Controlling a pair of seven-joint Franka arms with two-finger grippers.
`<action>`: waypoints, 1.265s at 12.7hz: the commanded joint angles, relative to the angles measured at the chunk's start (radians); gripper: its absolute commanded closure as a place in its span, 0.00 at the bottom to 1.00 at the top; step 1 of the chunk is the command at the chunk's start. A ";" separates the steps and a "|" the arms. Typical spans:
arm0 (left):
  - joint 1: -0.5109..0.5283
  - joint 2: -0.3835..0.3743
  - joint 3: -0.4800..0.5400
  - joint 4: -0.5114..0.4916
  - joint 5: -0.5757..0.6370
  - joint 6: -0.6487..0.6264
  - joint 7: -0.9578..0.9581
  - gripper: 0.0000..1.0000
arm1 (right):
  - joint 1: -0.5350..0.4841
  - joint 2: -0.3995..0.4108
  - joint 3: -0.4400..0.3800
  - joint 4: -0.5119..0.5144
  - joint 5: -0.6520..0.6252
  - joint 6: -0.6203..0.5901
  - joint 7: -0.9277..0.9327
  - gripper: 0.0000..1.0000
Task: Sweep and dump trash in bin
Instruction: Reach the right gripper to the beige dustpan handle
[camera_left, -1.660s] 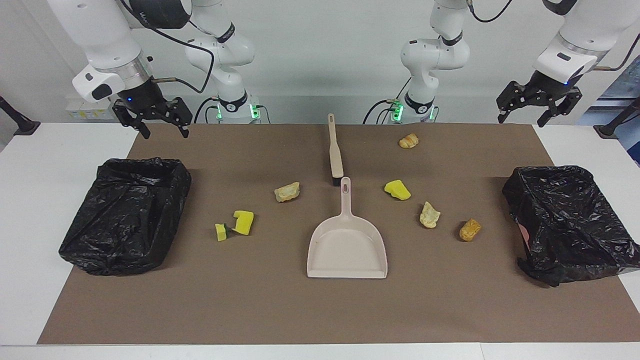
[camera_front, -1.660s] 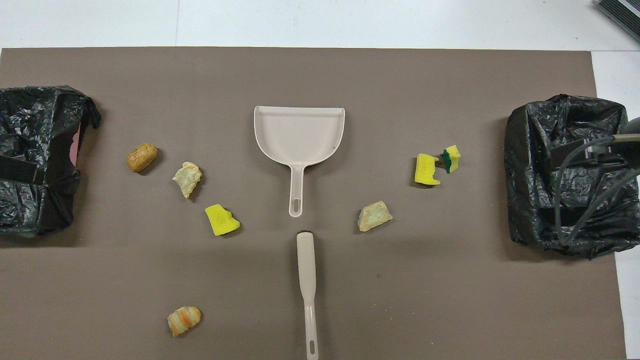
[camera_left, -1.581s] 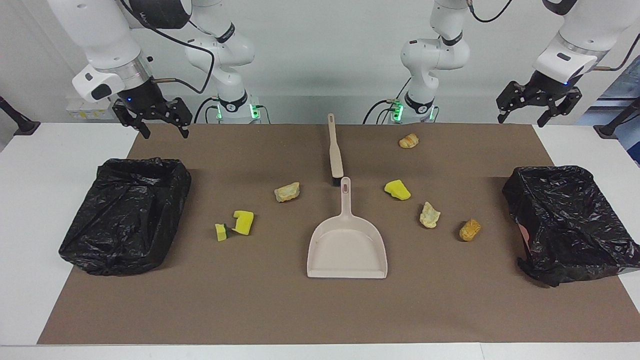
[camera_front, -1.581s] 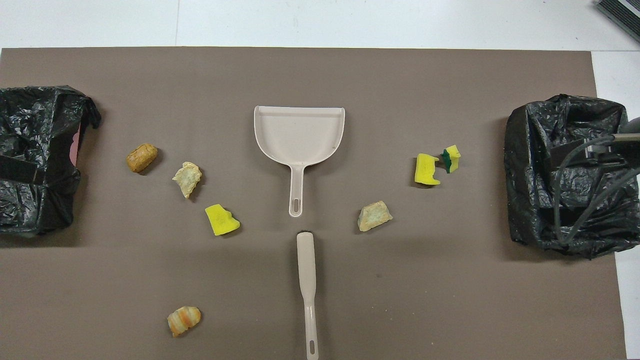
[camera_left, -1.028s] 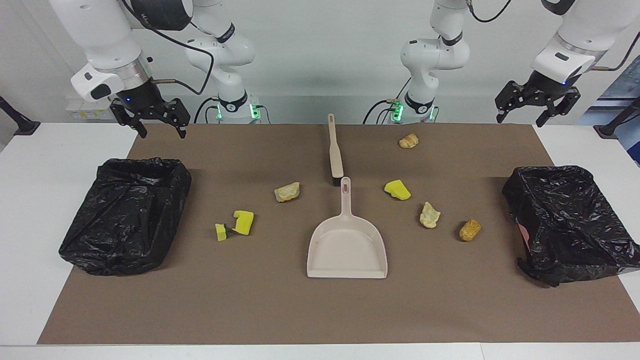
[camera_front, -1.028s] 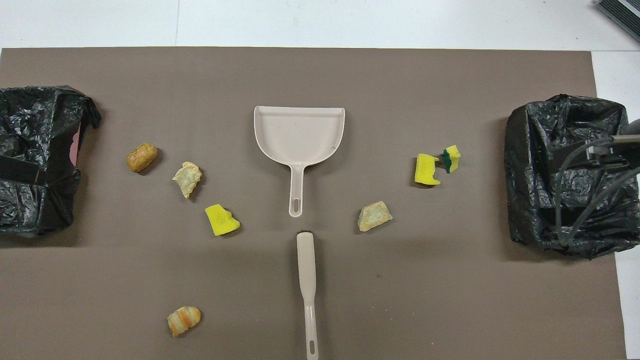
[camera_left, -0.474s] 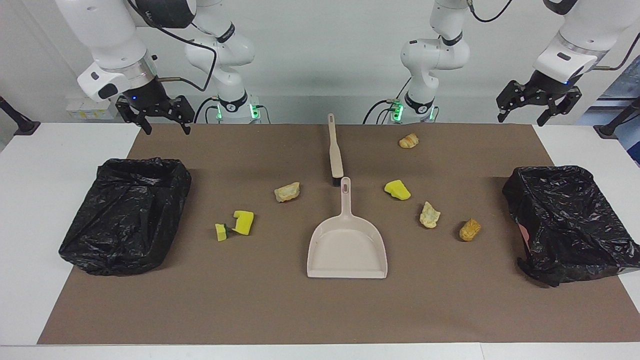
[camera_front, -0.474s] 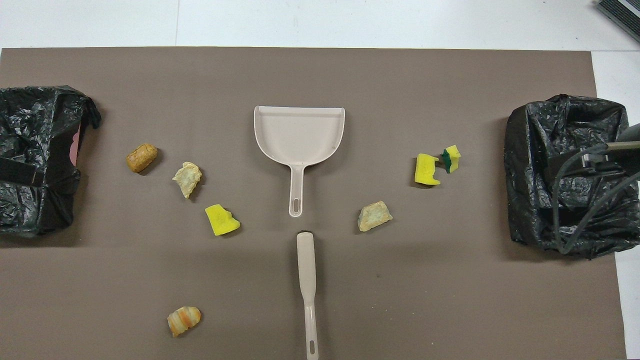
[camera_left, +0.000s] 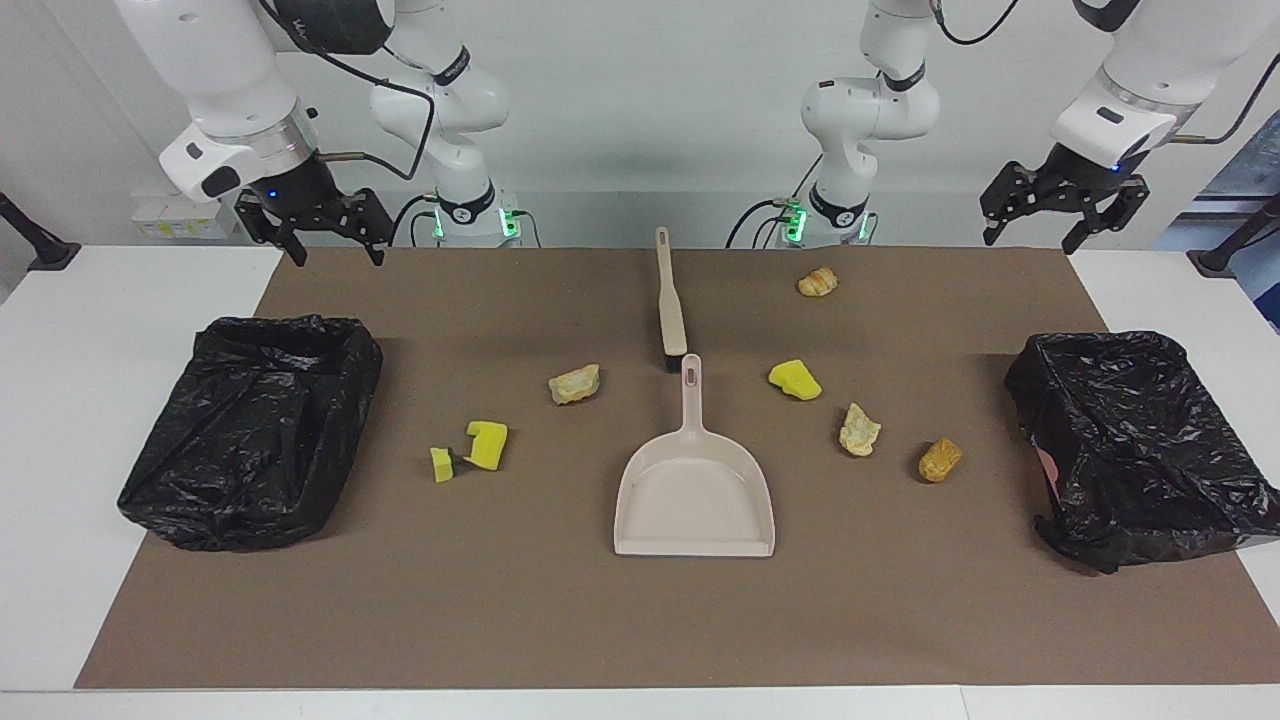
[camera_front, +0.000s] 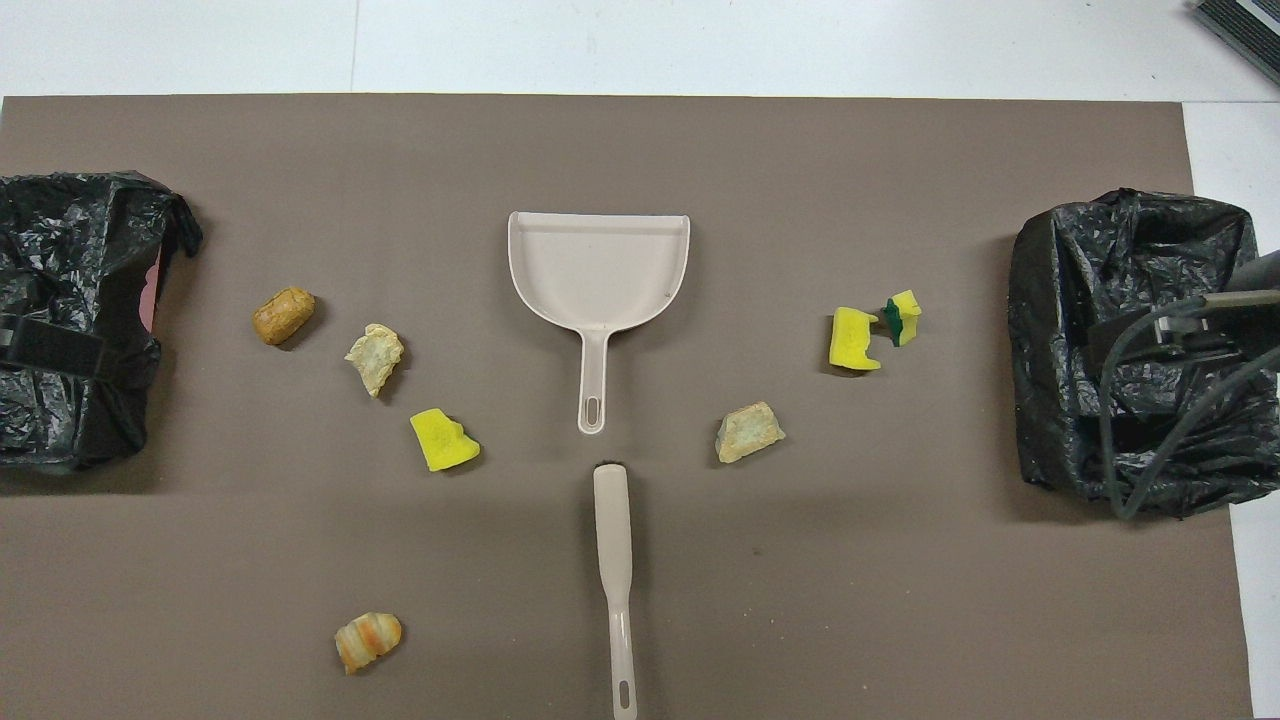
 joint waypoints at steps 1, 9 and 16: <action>-0.110 -0.097 0.002 -0.155 -0.003 0.052 -0.123 0.00 | 0.001 0.053 0.048 0.046 -0.006 -0.027 0.014 0.00; -0.474 -0.177 -0.001 -0.513 -0.003 0.351 -0.553 0.00 | 0.001 0.209 0.220 0.079 0.034 0.111 0.226 0.00; -0.722 -0.145 -0.004 -0.733 -0.004 0.599 -0.797 0.00 | 0.121 0.358 0.234 0.076 0.221 0.394 0.452 0.00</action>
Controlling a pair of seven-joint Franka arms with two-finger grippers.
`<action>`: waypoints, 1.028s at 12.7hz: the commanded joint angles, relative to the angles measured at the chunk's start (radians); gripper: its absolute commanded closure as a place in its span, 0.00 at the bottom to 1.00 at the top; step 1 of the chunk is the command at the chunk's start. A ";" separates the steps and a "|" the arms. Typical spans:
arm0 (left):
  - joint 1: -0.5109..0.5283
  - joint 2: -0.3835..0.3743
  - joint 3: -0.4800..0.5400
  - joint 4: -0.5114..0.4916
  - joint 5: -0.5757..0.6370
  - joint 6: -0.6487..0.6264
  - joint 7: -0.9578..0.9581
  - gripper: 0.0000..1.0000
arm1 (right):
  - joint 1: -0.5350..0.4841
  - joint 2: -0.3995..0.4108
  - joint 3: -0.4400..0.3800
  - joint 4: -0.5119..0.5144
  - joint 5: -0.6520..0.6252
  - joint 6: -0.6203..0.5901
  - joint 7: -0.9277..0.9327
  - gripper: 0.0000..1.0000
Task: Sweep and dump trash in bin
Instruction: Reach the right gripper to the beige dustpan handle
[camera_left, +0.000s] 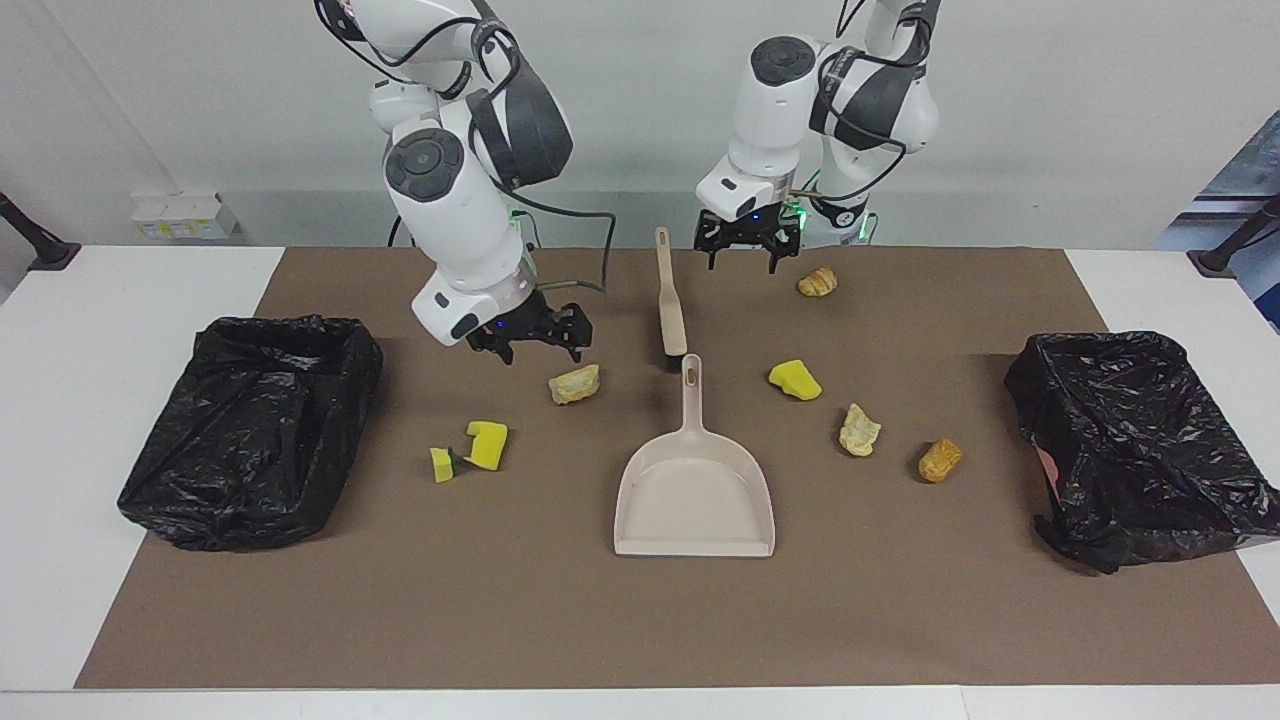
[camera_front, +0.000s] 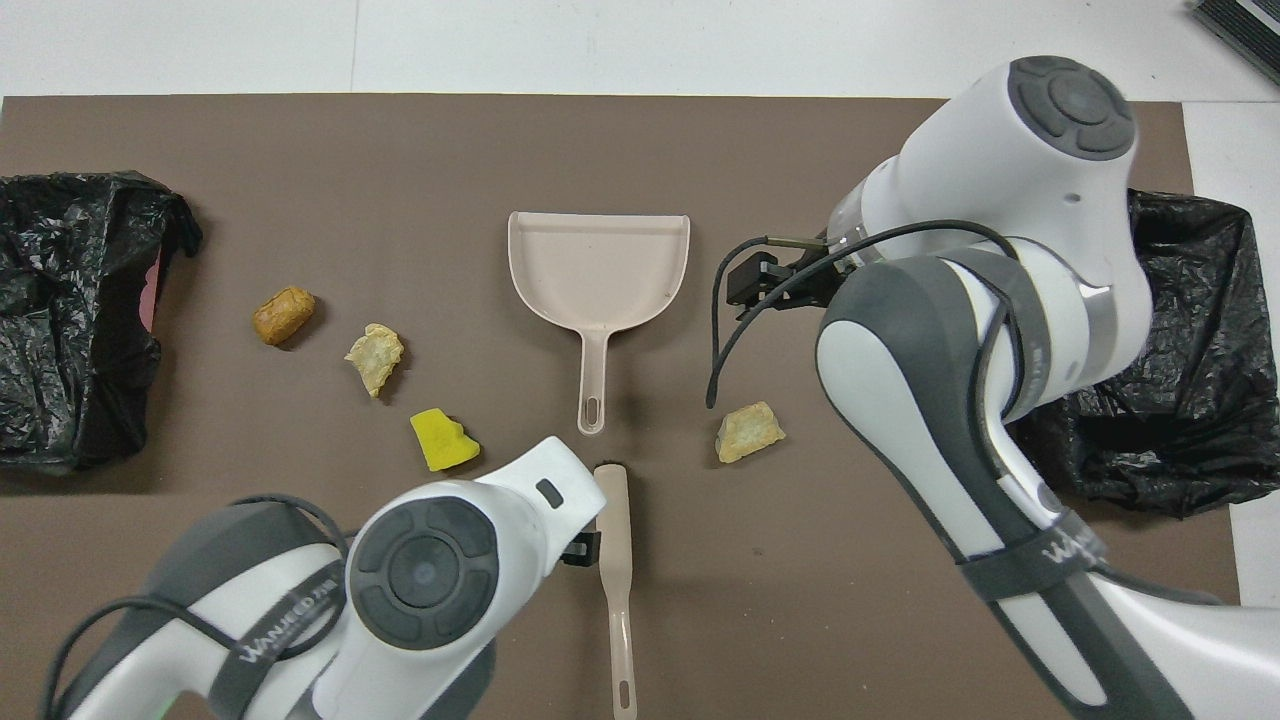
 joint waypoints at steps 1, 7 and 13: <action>-0.103 -0.009 0.018 -0.109 -0.002 0.124 -0.103 0.00 | 0.041 0.062 0.001 0.023 0.035 0.093 0.080 0.00; -0.221 0.074 0.013 -0.179 -0.018 0.263 -0.194 0.00 | 0.170 0.192 -0.008 0.094 0.000 0.209 0.196 0.00; -0.273 0.063 0.007 -0.243 -0.065 0.323 -0.181 0.06 | 0.236 0.307 -0.002 0.172 -0.055 0.249 0.273 0.02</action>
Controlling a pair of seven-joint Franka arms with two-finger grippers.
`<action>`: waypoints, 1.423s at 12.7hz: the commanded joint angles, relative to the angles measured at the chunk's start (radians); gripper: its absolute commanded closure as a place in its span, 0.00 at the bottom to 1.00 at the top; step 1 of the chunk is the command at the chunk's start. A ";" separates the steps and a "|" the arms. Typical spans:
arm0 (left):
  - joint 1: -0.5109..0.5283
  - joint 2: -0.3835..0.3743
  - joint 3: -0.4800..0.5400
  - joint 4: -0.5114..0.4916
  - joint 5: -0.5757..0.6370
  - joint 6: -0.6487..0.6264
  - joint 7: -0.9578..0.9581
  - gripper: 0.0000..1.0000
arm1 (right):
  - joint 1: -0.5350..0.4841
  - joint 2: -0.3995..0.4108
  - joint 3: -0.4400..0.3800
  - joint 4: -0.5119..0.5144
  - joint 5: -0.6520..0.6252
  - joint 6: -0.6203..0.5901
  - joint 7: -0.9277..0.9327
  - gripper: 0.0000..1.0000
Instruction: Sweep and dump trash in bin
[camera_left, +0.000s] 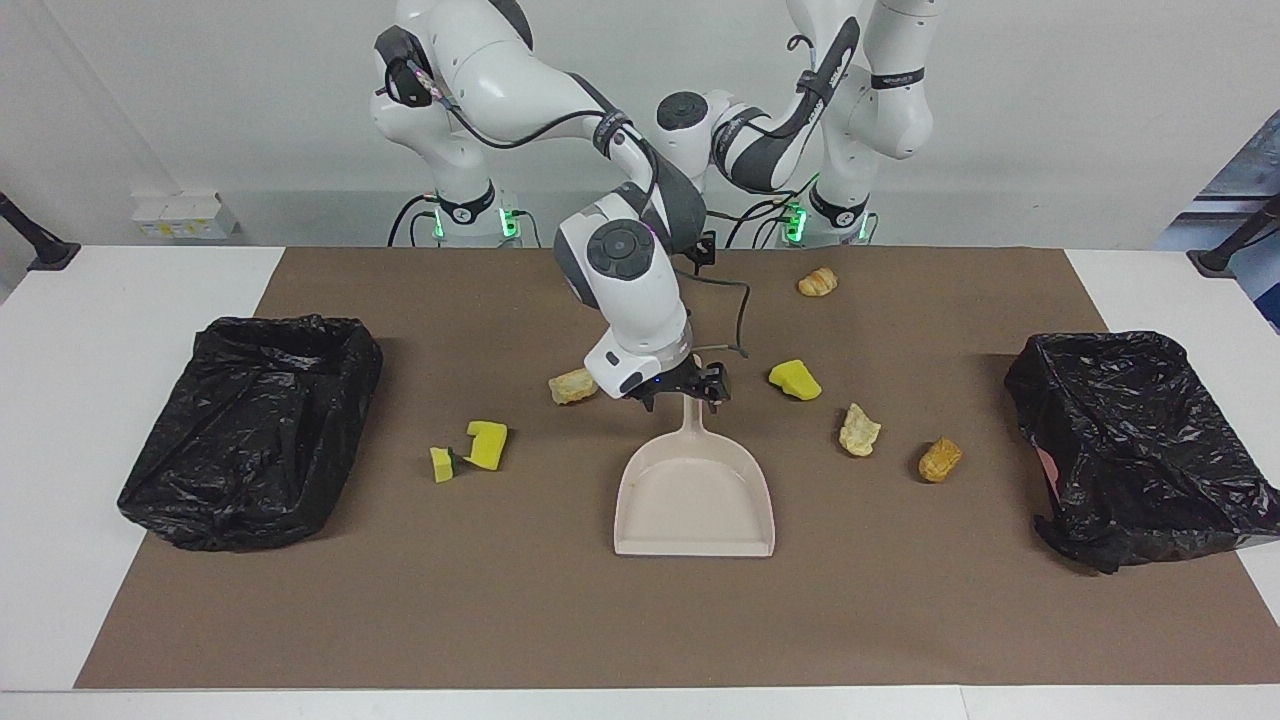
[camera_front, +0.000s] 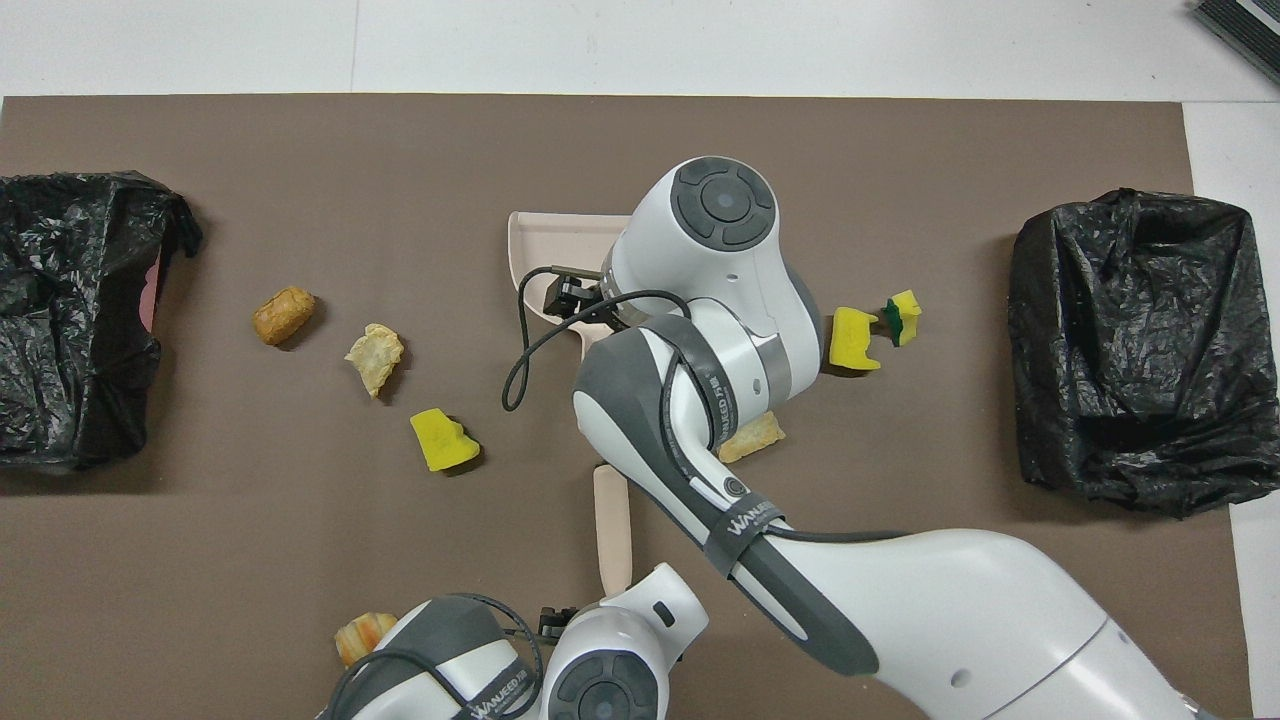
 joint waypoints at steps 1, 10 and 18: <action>-0.035 -0.032 0.013 -0.042 -0.048 0.013 -0.005 0.09 | 0.003 0.026 0.002 0.025 -0.024 0.002 0.018 0.10; -0.044 -0.036 0.021 -0.030 -0.079 -0.045 -0.006 1.00 | 0.075 0.012 -0.007 -0.037 -0.099 -0.005 0.037 0.35; 0.118 -0.189 0.030 -0.006 0.019 -0.364 0.029 1.00 | 0.076 -0.008 -0.004 -0.053 -0.179 -0.075 0.047 0.69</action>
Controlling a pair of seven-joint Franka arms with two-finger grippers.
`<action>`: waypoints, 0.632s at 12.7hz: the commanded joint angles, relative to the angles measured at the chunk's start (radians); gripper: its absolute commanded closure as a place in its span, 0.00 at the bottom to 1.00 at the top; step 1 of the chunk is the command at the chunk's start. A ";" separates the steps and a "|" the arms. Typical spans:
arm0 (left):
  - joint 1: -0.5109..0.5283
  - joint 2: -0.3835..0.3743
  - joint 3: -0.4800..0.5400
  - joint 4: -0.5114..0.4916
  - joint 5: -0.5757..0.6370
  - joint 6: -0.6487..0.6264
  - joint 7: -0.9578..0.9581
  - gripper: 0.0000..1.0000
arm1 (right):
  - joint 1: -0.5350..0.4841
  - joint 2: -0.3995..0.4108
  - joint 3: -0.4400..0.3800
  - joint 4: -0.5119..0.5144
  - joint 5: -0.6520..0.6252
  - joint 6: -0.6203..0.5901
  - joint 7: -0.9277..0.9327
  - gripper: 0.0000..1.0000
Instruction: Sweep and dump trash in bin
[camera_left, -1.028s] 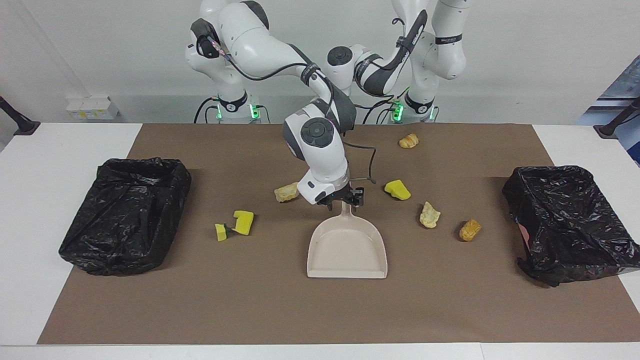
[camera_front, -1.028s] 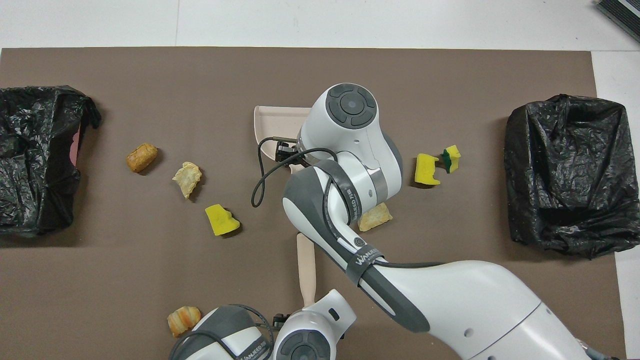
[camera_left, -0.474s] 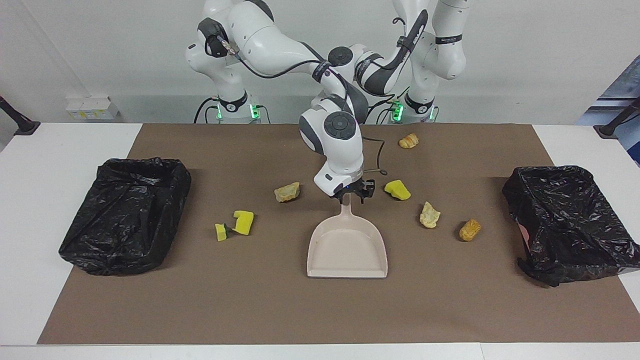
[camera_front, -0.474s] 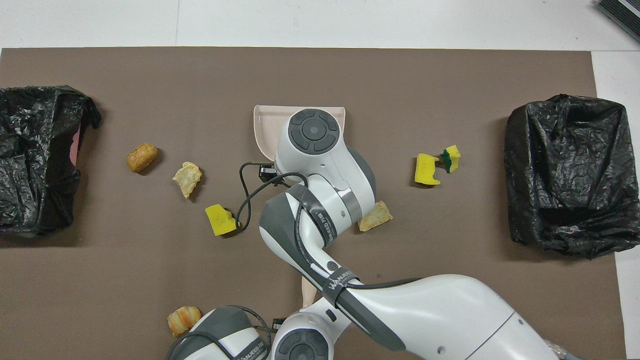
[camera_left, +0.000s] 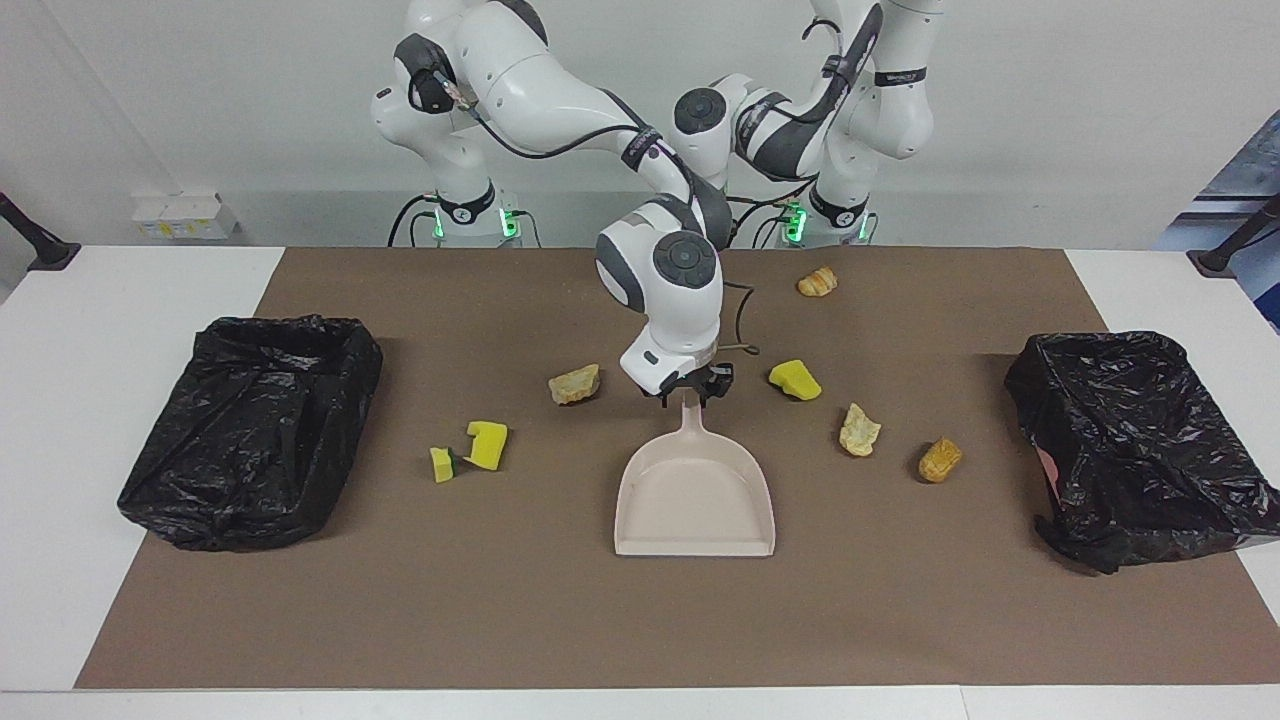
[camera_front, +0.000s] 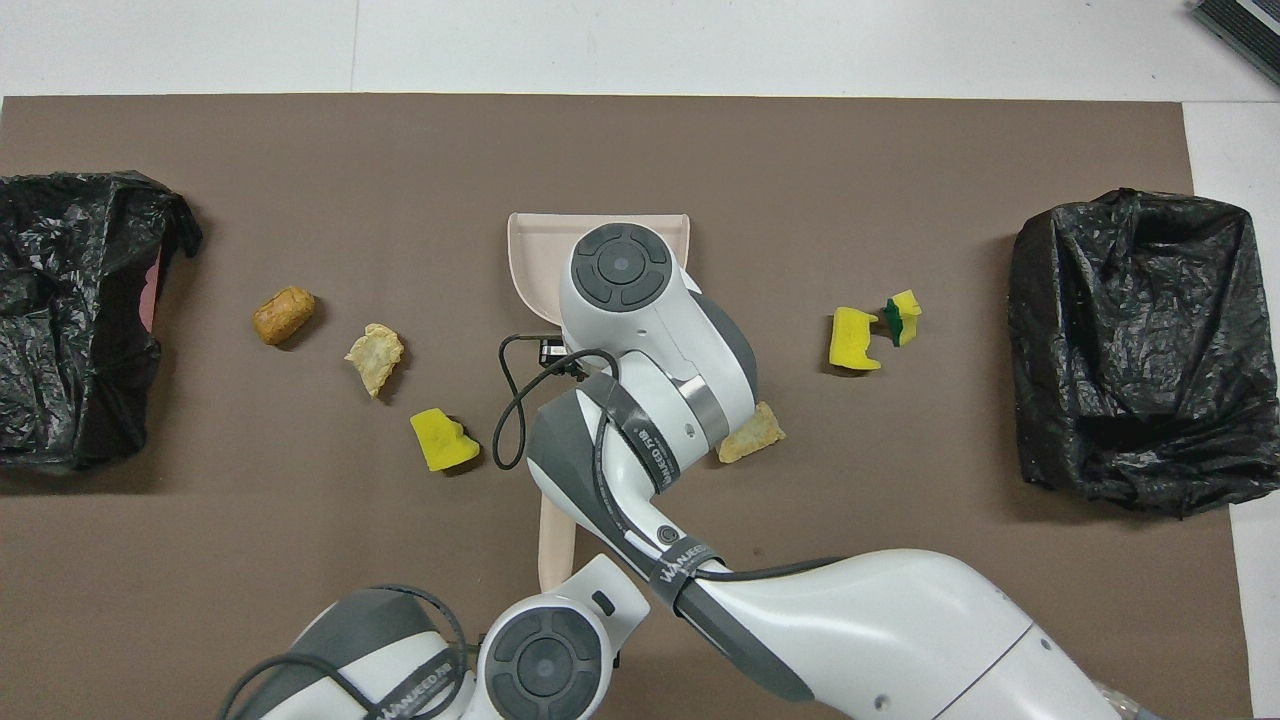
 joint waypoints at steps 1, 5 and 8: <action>0.079 -0.082 -0.006 -0.015 0.058 -0.081 0.012 1.00 | 0.000 -0.014 0.009 -0.010 -0.044 -0.012 0.031 0.98; 0.226 -0.120 -0.005 -0.012 0.174 -0.104 0.046 1.00 | -0.013 -0.022 0.006 0.000 -0.083 -0.036 -0.023 1.00; 0.414 -0.079 -0.005 0.007 0.232 -0.045 0.220 1.00 | -0.062 -0.089 0.009 -0.022 -0.071 -0.064 -0.238 1.00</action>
